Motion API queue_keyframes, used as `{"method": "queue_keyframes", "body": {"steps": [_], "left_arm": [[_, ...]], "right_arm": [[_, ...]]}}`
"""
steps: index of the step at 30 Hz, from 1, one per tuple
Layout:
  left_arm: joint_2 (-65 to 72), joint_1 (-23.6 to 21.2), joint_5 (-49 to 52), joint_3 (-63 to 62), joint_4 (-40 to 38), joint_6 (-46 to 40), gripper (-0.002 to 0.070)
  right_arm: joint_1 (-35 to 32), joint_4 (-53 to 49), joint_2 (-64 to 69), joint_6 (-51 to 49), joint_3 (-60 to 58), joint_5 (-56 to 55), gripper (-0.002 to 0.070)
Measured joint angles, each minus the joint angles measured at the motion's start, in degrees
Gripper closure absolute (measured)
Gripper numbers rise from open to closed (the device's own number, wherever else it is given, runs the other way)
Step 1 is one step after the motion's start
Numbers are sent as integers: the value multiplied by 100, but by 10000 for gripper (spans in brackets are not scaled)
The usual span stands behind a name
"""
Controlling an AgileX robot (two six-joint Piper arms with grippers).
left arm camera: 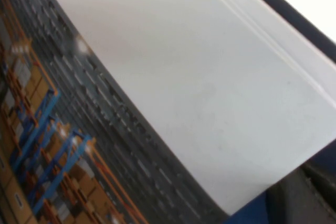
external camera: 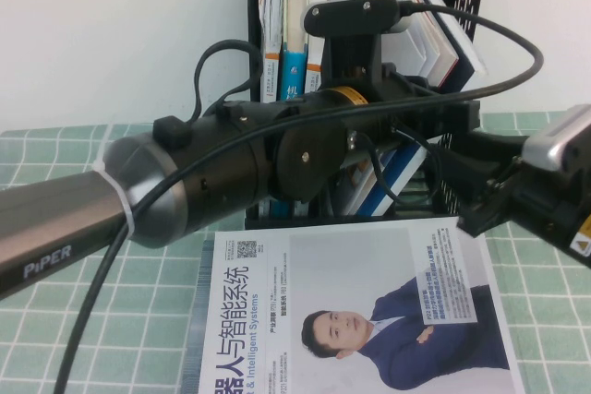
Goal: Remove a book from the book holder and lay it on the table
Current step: Hold the bookshelf, then pick up the right side book from the book shelf
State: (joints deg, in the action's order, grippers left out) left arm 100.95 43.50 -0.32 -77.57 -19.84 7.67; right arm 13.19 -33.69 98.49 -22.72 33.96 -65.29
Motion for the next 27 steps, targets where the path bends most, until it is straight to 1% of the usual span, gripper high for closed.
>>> {"method": "queue_keyframes", "body": {"steps": [4, 7, 12, 19, 27], "left_arm": [[28, 0, 0, 0, -20, -12, 678], [28, 0, 0, 0, -24, -12, 678], [41, 0, 0, 0, -33, -12, 678], [55, -10, 0, 0, -36, -12, 678], [55, -10, 0, 0, -46, 0, 678]], "right_arm": [[234, 69, 97, 0, 18, 0, 342], [350, 313, 120, 32, 18, 0, 342], [371, 878, 128, 71, 168, 0, 341], [371, 978, 373, 110, 452, -138, 342], [393, 1133, 755, 51, 496, -688, 400]]}}
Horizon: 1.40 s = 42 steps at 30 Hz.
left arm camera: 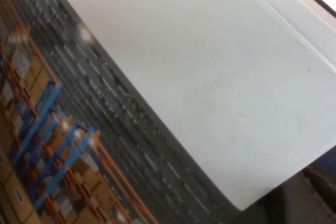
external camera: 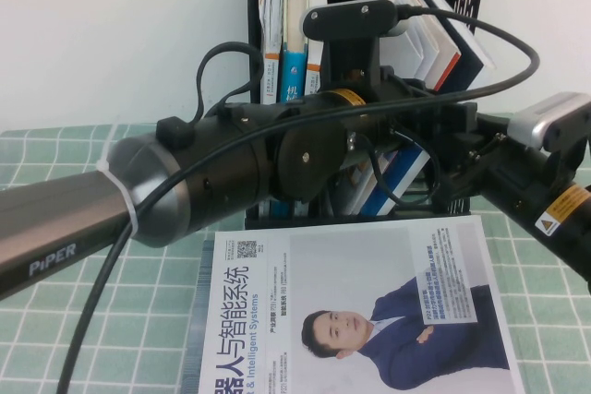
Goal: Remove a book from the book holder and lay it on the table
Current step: Pick up the right side book from the book shelf
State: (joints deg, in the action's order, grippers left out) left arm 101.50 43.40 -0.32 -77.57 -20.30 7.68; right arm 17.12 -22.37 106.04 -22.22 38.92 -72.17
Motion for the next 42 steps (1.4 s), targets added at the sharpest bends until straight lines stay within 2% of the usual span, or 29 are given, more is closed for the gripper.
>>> {"method": "queue_keyframes", "body": {"steps": [8, 14, 18, 20, 35, 42], "left_arm": [[0, -113, 32, 0, 21, 0, 678], [0, -325, 32, 0, 10, 0, 678], [0, -341, 32, 0, 0, 0, 678], [0, -341, 72, 0, 0, 0, 678], [-33, -376, 509, 0, 12, 0, 678], [-591, -326, 988, 0, 84, -258, 678]], "right_arm": [[22, 94, 158, 0, -46, -129, 423], [87, 536, 53, 178, -548, -106, 431], [138, 680, 1, 313, -710, -210, 471], [147, 690, 1, 322, -710, -216, 489], [90, 481, 176, 39, -105, 5, 500], [78, 391, 176, -8, -79, 25, 502]]}}
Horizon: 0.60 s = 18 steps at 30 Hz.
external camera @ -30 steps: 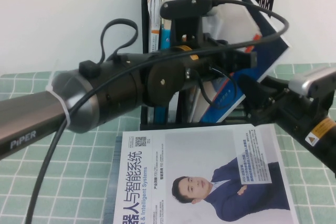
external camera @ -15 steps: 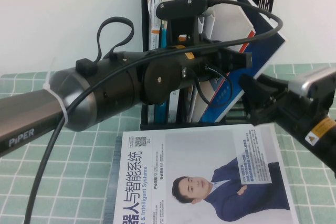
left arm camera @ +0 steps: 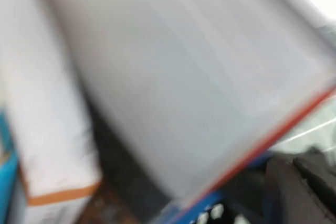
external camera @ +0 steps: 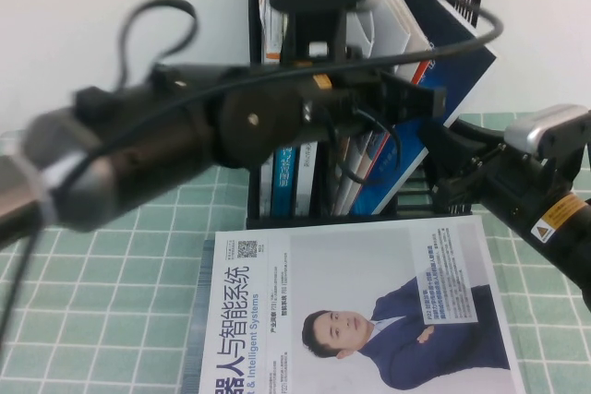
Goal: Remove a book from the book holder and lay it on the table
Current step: Pick up the right side book from the book shelf
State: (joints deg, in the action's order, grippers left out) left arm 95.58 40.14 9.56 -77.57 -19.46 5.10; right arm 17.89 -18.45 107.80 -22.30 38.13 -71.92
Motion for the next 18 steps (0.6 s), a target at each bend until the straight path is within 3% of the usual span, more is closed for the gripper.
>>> {"method": "queue_keyframes", "body": {"steps": [8, 18], "left_arm": [[-1471, 67, 1021, 0, 43, -804, 678], [-2977, 67, 2073, 0, 237, -1042, 678]], "right_arm": [[0, -62, -508, 316, 0, 655, 503], [12, 90, -1614, 782, -91, 1269, 501]]}}
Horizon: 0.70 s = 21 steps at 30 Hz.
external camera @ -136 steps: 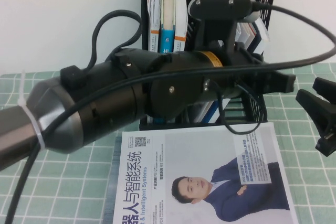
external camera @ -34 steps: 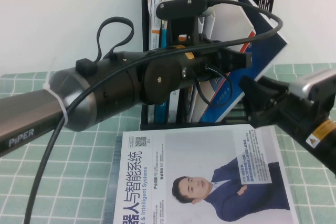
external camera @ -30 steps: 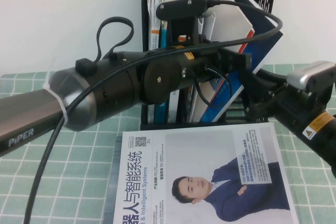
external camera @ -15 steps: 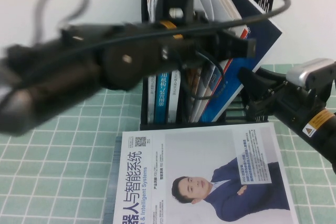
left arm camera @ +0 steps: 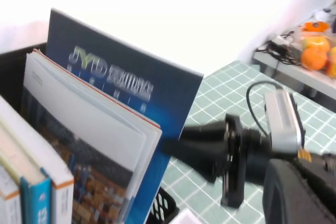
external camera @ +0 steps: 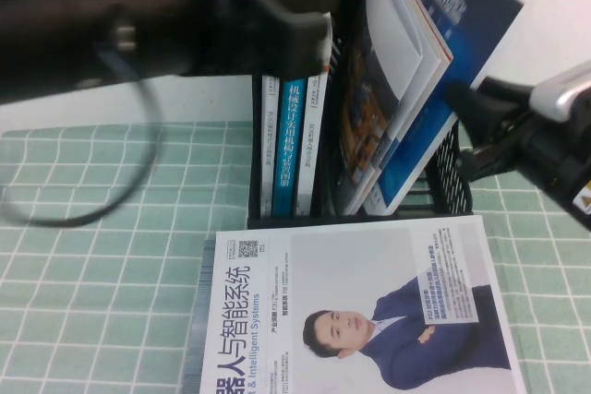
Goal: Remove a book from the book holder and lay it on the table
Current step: Pick up the right side book from the book shelf
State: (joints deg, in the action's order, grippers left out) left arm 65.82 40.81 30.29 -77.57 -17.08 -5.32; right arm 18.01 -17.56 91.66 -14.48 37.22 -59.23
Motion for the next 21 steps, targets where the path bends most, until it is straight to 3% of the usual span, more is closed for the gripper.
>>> {"method": "queue_keyframes", "body": {"steps": [13, 21], "left_arm": [[-279, 0, 1271, 0, 49, -13, 678], [-482, 0, 2013, 0, 62, -13, 678]], "right_arm": [[-91, 407, -1517, 595, 138, 57, 542], [-110, -1578, -2527, 615, 689, 1112, 543]]}}
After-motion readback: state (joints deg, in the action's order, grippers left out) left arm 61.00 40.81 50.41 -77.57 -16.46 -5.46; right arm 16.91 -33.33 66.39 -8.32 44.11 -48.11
